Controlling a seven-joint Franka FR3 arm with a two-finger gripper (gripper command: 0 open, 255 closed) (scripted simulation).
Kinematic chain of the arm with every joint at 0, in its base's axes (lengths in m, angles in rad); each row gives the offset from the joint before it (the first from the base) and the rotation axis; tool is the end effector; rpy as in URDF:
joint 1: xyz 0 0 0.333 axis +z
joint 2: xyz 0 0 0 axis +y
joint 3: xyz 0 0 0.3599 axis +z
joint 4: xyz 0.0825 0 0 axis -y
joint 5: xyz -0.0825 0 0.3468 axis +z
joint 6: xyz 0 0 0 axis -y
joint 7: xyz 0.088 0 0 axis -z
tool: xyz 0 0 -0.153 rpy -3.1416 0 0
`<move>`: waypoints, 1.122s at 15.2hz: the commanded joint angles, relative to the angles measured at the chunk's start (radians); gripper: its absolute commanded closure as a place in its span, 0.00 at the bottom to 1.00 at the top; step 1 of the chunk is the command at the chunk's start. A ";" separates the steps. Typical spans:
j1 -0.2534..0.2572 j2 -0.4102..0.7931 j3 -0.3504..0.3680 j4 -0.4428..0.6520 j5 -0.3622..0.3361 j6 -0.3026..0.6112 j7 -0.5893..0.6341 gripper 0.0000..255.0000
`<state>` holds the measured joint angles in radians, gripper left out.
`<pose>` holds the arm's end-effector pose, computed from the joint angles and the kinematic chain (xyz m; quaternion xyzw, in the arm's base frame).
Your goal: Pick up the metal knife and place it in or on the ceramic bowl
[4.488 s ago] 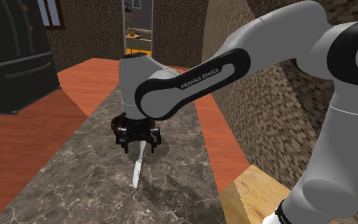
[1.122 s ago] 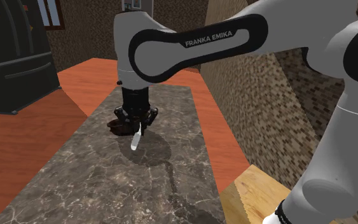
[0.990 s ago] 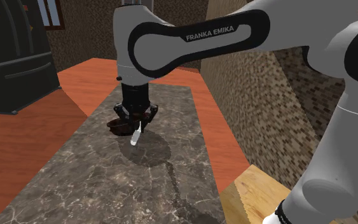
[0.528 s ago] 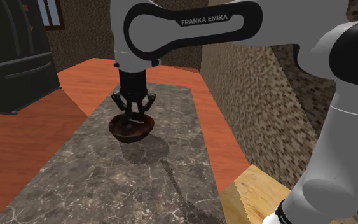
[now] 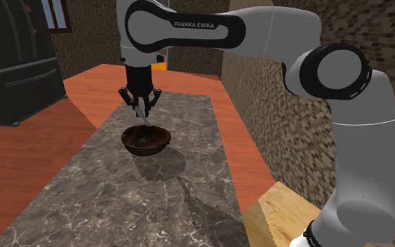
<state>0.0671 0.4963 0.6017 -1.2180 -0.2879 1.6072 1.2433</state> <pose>0.5937 0.2980 0.5186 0.9531 -0.3022 -0.0026 0.0156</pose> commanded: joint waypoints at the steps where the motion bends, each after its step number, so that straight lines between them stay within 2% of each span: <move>1: 0.040 0.103 -0.023 0.170 -0.042 -0.068 -0.026 1.00; 2: 0.066 0.158 -0.036 0.266 -0.062 -0.107 -0.042 1.00; 9: 0.026 0.128 -0.032 0.114 -0.051 0.009 -0.029 1.00; 17: -0.001 0.122 -0.033 -0.009 -0.052 0.121 -0.016 1.00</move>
<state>0.0706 0.6166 0.5712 -1.2109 -0.3382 1.7116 1.2258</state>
